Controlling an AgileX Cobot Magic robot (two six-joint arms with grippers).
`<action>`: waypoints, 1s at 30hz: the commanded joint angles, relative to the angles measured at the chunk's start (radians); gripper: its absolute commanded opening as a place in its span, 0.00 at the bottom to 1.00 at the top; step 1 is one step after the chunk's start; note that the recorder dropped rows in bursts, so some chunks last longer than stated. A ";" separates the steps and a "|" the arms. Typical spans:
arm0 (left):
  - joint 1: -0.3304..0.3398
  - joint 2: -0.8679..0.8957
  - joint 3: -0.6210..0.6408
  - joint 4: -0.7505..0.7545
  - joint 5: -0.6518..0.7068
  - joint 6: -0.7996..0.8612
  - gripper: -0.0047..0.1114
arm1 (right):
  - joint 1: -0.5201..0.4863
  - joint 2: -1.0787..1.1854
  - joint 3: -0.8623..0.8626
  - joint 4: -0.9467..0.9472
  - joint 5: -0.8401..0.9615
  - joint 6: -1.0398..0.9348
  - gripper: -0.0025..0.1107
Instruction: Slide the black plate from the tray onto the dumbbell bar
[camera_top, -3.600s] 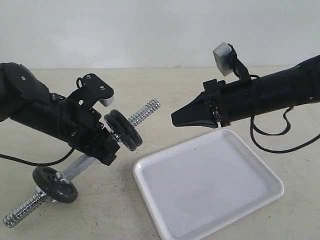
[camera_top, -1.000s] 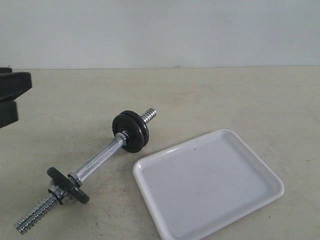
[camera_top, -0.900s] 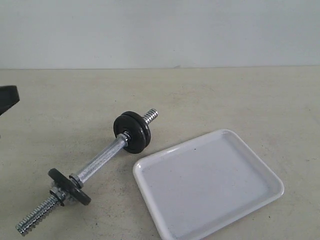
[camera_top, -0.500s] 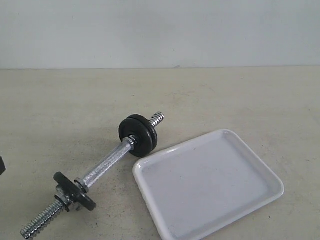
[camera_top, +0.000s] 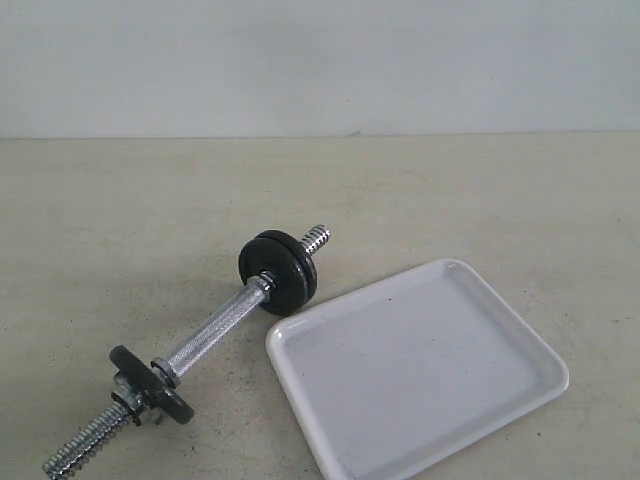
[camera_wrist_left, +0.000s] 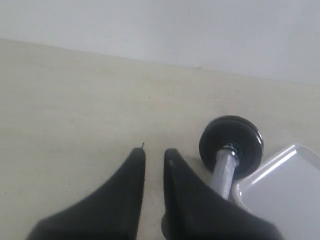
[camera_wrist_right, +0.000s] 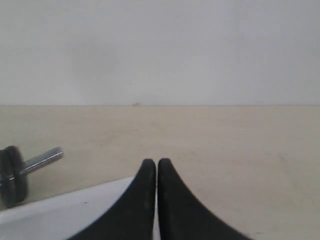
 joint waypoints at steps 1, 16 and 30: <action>-0.002 -0.005 0.005 0.004 -0.096 0.040 0.16 | -0.003 -0.007 0.005 0.011 -0.253 0.140 0.02; -0.002 -0.005 0.005 0.006 0.028 0.172 0.16 | -0.003 -0.007 0.005 -0.149 0.235 0.010 0.02; -0.002 -0.005 0.005 0.006 0.022 0.172 0.16 | -0.003 -0.007 0.005 -0.142 0.237 0.133 0.02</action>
